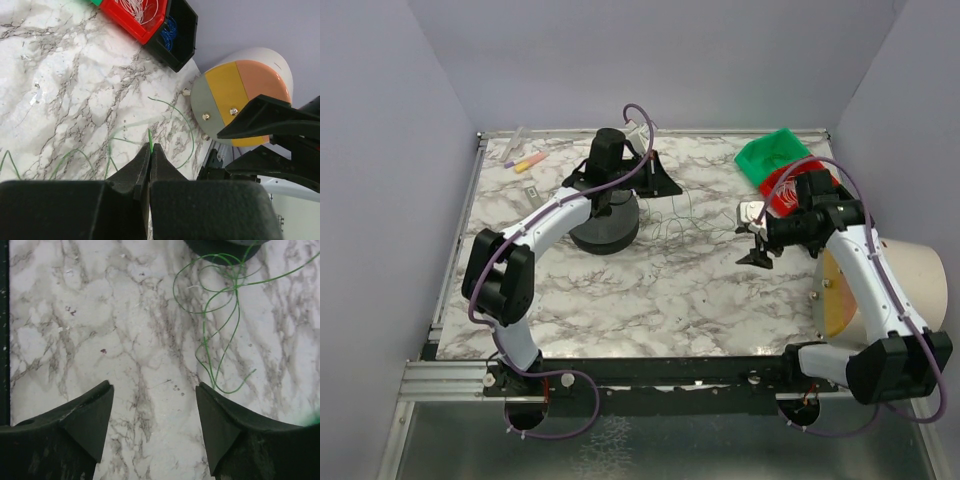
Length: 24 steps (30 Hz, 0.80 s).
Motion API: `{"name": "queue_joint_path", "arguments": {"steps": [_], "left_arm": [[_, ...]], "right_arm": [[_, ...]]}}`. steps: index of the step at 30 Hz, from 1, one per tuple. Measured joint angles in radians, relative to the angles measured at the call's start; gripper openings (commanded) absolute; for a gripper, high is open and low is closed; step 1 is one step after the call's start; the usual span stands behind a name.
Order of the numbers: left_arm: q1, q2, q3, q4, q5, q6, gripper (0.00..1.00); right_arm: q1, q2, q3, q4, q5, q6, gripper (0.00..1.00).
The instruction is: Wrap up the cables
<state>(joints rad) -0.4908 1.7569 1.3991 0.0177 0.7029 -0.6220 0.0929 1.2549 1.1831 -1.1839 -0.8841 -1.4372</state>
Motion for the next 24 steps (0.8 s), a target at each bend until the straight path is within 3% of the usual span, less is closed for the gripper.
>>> {"name": "queue_joint_path", "arguments": {"steps": [6,16,18,19,20,21,22,24], "left_arm": [[0.0,0.008,0.002,0.002,-0.016,-0.01,0.0],[0.0,0.008,0.002,0.005,-0.019,-0.021,0.0],[0.0,0.008,0.002,0.007,-0.019,-0.022,0.0],[0.0,0.008,0.002,0.01,-0.019,-0.023,0.0],[0.0,0.008,0.002,0.011,-0.019,-0.023,0.0],[0.0,0.008,0.002,0.013,-0.019,-0.024,0.0],[0.0,0.008,0.002,0.016,-0.019,-0.025,0.0],[0.0,0.008,0.002,0.019,-0.02,-0.025,0.01]], "right_arm": [[0.031,-0.167,-0.169,0.436,0.016,0.344,0.78],[0.212,-0.089,-0.285,0.789,0.162,0.513,0.78],[0.229,-0.058,-0.289,0.848,0.218,0.53,0.69],[0.233,-0.048,-0.292,0.87,0.238,0.536,0.57],[0.238,-0.038,-0.295,0.891,0.26,0.539,0.3],[0.241,-0.024,-0.296,0.905,0.274,0.544,0.1],[0.243,-0.013,-0.294,0.912,0.281,0.536,0.02],[0.246,0.018,-0.284,0.904,0.285,0.536,0.01]]}}
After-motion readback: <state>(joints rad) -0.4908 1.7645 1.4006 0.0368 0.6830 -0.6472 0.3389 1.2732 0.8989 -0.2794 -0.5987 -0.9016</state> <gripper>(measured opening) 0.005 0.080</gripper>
